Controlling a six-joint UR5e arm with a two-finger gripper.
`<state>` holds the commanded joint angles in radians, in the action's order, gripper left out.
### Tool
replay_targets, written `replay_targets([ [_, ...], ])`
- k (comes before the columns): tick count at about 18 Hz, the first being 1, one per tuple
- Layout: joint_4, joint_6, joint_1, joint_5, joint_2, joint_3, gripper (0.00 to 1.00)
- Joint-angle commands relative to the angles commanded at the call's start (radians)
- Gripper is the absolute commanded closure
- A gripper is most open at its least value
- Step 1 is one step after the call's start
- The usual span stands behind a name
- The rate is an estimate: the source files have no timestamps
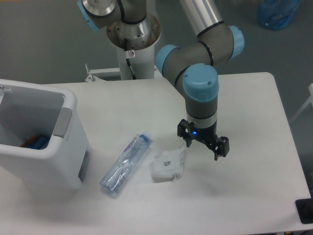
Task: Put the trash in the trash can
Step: 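Move the gripper down toward the white tissue on the table, then lower the gripper onto the white tissue and close to grasp it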
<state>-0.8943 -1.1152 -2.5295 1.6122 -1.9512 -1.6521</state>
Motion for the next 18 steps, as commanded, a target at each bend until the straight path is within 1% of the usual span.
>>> replay_targets([
  [6,0.012,0.029,0.003,-0.012,0.003,-0.015,0.0],
  [9,0.032,0.029,0.006,-0.012,0.003,-0.037,0.0],
  [13,0.055,0.032,0.02,-0.012,0.003,-0.098,0.0],
  [15,0.061,0.031,0.025,-0.014,0.003,-0.106,0.0],
  [18,0.064,0.034,0.061,-0.012,-0.015,-0.11,0.0],
])
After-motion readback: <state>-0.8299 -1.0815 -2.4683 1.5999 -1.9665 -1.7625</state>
